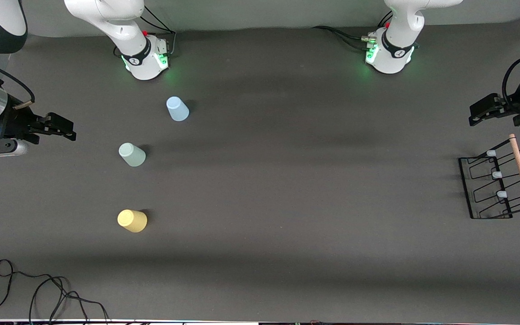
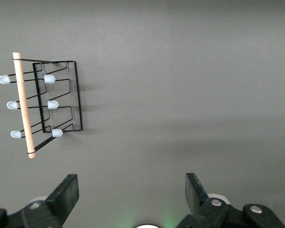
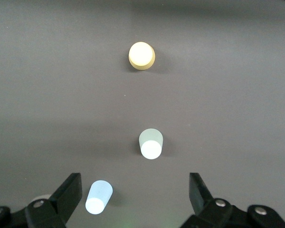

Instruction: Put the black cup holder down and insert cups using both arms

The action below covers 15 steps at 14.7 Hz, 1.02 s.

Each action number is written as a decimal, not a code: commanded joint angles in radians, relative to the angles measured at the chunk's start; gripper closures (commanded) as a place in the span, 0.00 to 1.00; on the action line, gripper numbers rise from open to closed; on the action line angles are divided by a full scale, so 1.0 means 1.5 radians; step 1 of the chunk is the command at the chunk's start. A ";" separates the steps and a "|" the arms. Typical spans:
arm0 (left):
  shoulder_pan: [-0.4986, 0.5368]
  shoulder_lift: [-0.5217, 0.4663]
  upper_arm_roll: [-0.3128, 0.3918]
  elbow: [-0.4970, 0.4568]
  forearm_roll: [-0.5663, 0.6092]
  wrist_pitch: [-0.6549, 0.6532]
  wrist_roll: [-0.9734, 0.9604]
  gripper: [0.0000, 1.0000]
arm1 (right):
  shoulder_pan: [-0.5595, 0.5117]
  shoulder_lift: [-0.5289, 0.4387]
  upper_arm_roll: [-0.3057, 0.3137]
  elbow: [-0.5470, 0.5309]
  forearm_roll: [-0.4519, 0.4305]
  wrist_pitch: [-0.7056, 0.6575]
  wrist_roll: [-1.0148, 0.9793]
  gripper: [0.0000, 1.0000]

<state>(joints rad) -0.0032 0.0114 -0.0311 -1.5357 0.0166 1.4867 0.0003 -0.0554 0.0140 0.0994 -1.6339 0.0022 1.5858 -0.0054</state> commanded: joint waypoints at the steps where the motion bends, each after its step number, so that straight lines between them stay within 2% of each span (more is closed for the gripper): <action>1: -0.006 -0.012 0.002 -0.010 0.003 0.002 -0.012 0.00 | 0.008 -0.007 -0.005 0.001 -0.006 -0.004 -0.006 0.00; 11: -0.002 -0.012 0.002 -0.017 0.008 0.004 -0.015 0.00 | 0.009 -0.006 -0.004 0.002 -0.007 -0.008 -0.006 0.00; 15: 0.033 -0.034 0.032 -0.089 0.012 0.057 0.039 0.00 | 0.009 -0.007 -0.004 0.001 -0.007 -0.008 -0.006 0.00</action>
<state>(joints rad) 0.0094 0.0105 -0.0094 -1.5839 0.0225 1.5239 0.0045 -0.0529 0.0139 0.0995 -1.6339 0.0022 1.5854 -0.0054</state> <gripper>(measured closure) 0.000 0.000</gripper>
